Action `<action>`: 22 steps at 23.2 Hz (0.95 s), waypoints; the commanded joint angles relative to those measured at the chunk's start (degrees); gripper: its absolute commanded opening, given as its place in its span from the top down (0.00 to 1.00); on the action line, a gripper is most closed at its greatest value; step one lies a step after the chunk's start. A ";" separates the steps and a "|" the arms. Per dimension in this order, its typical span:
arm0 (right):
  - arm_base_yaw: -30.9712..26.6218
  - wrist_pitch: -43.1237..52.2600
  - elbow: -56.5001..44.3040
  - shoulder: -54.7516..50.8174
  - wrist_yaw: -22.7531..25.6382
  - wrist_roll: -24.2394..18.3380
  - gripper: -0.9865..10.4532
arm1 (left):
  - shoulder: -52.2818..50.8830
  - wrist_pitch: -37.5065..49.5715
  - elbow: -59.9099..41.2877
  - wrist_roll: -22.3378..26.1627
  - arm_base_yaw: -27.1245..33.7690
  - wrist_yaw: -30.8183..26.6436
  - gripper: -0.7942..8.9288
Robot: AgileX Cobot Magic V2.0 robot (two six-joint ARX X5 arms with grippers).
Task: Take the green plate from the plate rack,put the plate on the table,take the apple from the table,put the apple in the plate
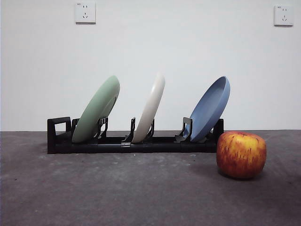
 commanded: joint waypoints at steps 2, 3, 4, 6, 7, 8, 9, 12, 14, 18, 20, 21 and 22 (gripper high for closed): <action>0.04 0.26 -0.48 -0.07 -0.02 0.33 0.91 | 0.07 0.61 -0.42 0.83 0.13 0.26 0.92; 0.04 0.26 -0.48 -0.07 -0.07 1.09 0.91 | 0.07 0.61 -0.42 0.83 0.13 0.26 0.92; 0.04 0.26 -0.48 -0.07 -0.15 2.19 0.91 | 0.07 0.61 -0.42 0.83 0.13 0.26 0.92; 0.04 0.28 -0.48 -0.07 -0.17 5.27 0.91 | 0.07 0.85 -0.42 0.55 0.13 0.26 0.92; 0.04 0.28 -0.48 -0.07 -0.20 7.19 0.91 | 0.07 1.25 -0.42 0.57 0.13 0.26 0.92; 0.04 0.28 -0.48 -0.07 -0.20 9.90 0.91 | 0.09 1.73 -0.42 0.59 0.13 0.28 0.92; 0.04 0.28 -0.48 -0.07 -0.17 12.96 0.91 | 0.07 2.03 -0.42 0.52 0.13 0.31 0.92; 0.04 0.46 -0.44 -0.07 -0.42 22.03 0.91 | 0.07 2.95 -0.35 -0.15 0.13 0.35 0.92; 0.04 0.50 0.11 -0.07 -2.60 27.80 0.91 | 0.07 2.99 0.35 -2.95 0.13 0.92 0.92; 0.04 0.42 4.15 0.09 -8.52 32.41 0.92 | 0.24 3.02 4.94 -8.41 0.13 4.35 0.92; 0.04 0.15 7.63 1.05 -10.16 32.39 0.92 | 0.70 2.97 8.50 -8.41 0.13 5.27 0.92; 0.04 -0.26 9.92 1.88 -10.82 32.35 0.92 | 1.25 2.71 10.75 -8.39 0.13 5.53 0.92; 0.04 -0.72 12.13 2.86 -11.28 32.17 0.92 | 1.81 2.32 12.90 -8.39 0.13 5.95 0.92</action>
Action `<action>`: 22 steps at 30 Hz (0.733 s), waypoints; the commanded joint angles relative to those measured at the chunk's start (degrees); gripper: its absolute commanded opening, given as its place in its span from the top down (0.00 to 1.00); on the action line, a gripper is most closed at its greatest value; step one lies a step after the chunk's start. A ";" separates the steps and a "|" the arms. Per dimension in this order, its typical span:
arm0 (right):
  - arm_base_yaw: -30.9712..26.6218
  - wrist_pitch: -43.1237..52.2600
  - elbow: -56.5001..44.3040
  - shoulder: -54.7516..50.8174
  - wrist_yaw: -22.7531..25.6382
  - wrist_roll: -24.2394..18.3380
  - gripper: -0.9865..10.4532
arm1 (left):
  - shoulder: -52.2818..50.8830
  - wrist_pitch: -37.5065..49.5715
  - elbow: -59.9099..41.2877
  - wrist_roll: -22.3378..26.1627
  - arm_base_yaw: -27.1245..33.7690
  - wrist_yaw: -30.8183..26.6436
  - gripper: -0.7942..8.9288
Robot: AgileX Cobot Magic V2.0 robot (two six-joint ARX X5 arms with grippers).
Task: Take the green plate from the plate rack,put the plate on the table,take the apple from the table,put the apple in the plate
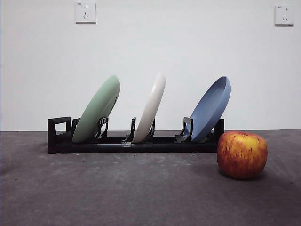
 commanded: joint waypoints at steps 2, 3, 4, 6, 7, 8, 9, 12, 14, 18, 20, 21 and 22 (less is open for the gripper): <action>0.04 -1.09 10.08 4.50 -1.92 0.83 0.92 | 2.86 -0.31 9.05 -1.01 0.13 1.79 0.92; 0.04 -1.97 12.76 6.12 -2.51 -0.15 0.92 | 4.07 -0.81 11.39 -1.01 0.13 2.19 0.92; 0.04 -3.02 15.58 7.93 -3.21 -1.40 0.92 | 5.38 -1.42 13.81 -0.96 0.13 2.84 0.92; 0.04 -6.54 22.69 12.63 -4.72 -4.13 0.92 | 9.14 -2.84 19.52 -0.07 0.13 4.83 0.92; 0.04 -8.66 26.38 15.17 -5.29 -5.73 0.92 | 11.28 -3.82 22.43 0.74 0.13 6.03 0.92; 0.04 -10.58 29.62 17.44 -5.81 -7.37 0.92 | 13.31 -4.70 24.98 1.62 0.13 7.13 0.92; 0.04 -12.81 33.44 20.13 -6.45 -9.31 0.92 | 15.72 -5.77 27.98 3.06 0.13 8.70 0.92; 0.04 -19.23 44.39 28.04 -9.49 -13.97 0.92 | 23.28 -10.47 37.27 8.28 0.13 14.88 0.92; 0.04 -23.37 51.84 33.55 -12.52 -16.72 0.92 | 29.05 -15.30 44.39 11.37 0.13 18.62 0.92; 0.04 -30.67 64.50 43.28 -18.38 -21.22 0.91 | 40.22 -26.82 57.72 16.41 0.11 22.34 0.92; 0.07 -35.06 70.31 48.11 -21.05 -23.32 0.91 | 46.21 -33.70 64.26 18.82 -0.02 22.56 0.92; 0.07 -37.09 72.54 50.07 -21.94 -24.24 0.91 | 48.78 -36.65 66.88 19.78 -0.13 22.51 0.92; 0.09 -39.71 75.03 52.06 -22.58 -25.53 0.91 | 51.65 -40.04 69.72 21.07 -0.26 22.51 0.92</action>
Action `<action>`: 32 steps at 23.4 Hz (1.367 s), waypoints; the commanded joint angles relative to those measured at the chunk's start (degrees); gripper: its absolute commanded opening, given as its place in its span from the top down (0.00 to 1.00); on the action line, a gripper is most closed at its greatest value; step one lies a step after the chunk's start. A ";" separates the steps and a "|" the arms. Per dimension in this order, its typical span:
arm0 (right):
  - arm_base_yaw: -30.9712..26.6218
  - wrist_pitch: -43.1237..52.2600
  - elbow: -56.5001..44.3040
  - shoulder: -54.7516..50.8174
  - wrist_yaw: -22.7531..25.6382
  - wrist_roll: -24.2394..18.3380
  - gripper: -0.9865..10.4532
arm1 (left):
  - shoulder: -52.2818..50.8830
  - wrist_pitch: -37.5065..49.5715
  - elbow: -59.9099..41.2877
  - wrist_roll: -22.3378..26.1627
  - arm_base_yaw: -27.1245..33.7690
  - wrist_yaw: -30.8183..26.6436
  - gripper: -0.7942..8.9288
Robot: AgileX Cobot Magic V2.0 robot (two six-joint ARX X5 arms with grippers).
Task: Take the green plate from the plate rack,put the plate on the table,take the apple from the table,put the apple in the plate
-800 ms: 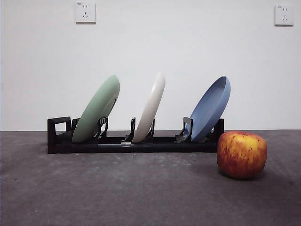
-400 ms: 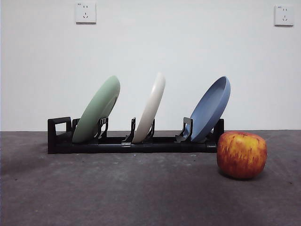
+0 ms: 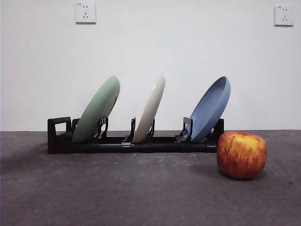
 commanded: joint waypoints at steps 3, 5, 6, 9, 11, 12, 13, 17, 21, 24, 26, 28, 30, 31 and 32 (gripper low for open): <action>1.05 -11.96 9.97 9.55 -1.38 -8.85 0.91 | 13.14 -14.93 11.56 8.28 -0.63 0.15 0.92; 2.54 -17.09 12.92 13.55 -1.36 -11.28 0.91 | 17.86 -19.43 14.86 10.12 -0.76 0.17 0.92; 3.26 -18.93 13.92 15.19 -1.31 -12.17 0.91 | 19.74 -20.57 15.85 10.64 -0.76 0.15 0.92; 5.62 -21.88 15.61 20.15 -1.14 -13.84 0.91 | 24.92 -21.05 17.20 11.41 -1.07 0.02 0.92; 7.06 -21.81 15.69 22.73 -0.22 -14.16 0.91 | 27.69 -20.63 17.29 11.41 -1.79 -0.28 0.92; 7.87 -21.81 15.69 24.00 0.31 -14.43 0.90 | 29.05 -20.37 17.29 11.41 -2.10 -0.28 0.92; 8.66 -21.81 15.69 25.18 0.70 -14.45 0.85 | 30.38 -19.63 17.29 11.41 -2.27 -0.26 0.92; 10.86 -20.50 15.89 29.81 1.22 -14.43 0.42 | 34.77 -13.38 17.31 11.13 -3.06 -0.48 0.45; 12.74 -16.76 15.91 30.95 2.97 -12.83 0.42 | 37.07 -3.63 17.49 6.88 -5.42 -6.03 0.43; 13.31 -13.55 15.93 30.93 3.19 -11.13 0.42 | 41.86 -3.96 23.45 6.62 -7.80 -9.33 0.44; 14.03 -12.74 15.93 30.95 3.48 -9.86 0.42 | 47.39 -8.24 31.23 6.71 -9.31 -12.92 0.44; 14.32 -12.26 15.93 30.95 4.76 -9.46 0.42 | 53.90 -12.48 39.82 6.80 -10.64 -16.24 0.44; 14.34 -12.26 15.93 30.95 5.18 -9.49 0.42 | 59.49 -15.34 46.56 6.78 -11.19 -16.83 0.45; 14.32 -12.33 15.93 30.95 5.18 -9.46 0.42 | 61.96 -16.61 49.16 6.71 -11.39 -16.83 0.48; 14.32 -12.35 15.93 30.95 5.18 -9.46 0.42 | 63.87 -17.55 50.88 6.69 -11.50 -16.85 0.51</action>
